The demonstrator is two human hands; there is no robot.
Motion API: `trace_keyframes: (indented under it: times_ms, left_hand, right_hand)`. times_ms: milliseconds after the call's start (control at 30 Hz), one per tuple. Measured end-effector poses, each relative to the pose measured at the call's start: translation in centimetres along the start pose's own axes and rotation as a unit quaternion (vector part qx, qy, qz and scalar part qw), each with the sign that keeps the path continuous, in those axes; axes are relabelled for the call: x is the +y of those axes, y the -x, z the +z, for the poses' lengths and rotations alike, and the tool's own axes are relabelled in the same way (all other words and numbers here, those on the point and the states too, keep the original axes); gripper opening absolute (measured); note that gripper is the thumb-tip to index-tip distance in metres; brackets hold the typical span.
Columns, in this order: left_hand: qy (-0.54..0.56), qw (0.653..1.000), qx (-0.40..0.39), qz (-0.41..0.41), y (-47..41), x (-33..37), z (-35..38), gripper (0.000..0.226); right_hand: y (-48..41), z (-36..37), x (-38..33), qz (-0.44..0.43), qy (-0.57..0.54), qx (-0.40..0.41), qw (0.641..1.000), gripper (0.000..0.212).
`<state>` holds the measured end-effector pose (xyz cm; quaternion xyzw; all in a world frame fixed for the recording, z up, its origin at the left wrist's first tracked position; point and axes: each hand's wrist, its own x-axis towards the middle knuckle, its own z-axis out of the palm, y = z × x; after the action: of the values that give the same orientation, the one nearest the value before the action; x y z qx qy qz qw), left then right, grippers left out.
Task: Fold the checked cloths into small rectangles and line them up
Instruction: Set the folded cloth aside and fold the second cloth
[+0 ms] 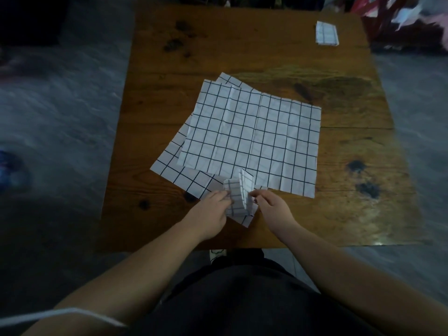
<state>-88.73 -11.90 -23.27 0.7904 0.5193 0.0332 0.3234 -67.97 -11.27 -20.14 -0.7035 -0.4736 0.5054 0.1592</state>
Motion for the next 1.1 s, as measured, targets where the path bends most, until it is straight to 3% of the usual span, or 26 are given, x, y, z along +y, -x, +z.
trace_keyframes:
  times_ms: [167, 300, 400, 633, 767, 933, 1100]
  left_hand:
    - [0.077, 0.996, -0.001, -0.052, 1.6, -0.8, -0.6, 0.051]
    - [0.124, 0.986, -0.002, -0.114, 2.4, -0.3, -0.4, 0.051]
    - [0.116, 0.988, 0.000, -0.097, 2.7, 0.1, 0.3, 0.055]
    - [0.047, 0.996, -0.027, -0.068, 2.8, -0.4, 1.5, 0.053]
    - [0.016, 0.998, -0.029, -0.056, 2.8, -0.3, 1.5, 0.050]
    - [-0.014, 0.998, -0.037, -0.052, 2.8, -0.1, 1.6, 0.051]
    - [0.025, 0.997, -0.046, -0.060, 3.3, 0.2, 1.6, 0.052]
  right_hand:
    - [-0.2, 0.5, 0.6, -0.102, 0.210, -0.040, 0.972, 0.031]
    - [-0.2, 0.7, 1.0, -0.105, 0.250, -0.044, 0.961, 0.032]
    - [-0.2, 0.9, 0.9, -0.103, 0.256, -0.047, 0.960, 0.031]
    - [-1.4, 1.4, 0.3, 0.070, 0.068, 0.046, 0.994, 0.024]
    - [-2.1, 1.4, -0.1, 0.136, 0.012, 0.032, 0.990, 0.030]
    - [-2.5, 2.2, -0.4, 0.152, -0.037, 0.015, 0.988, 0.038]
    - [-1.9, 2.5, -0.5, 0.139, -0.040, 0.012, 0.989, 0.037]
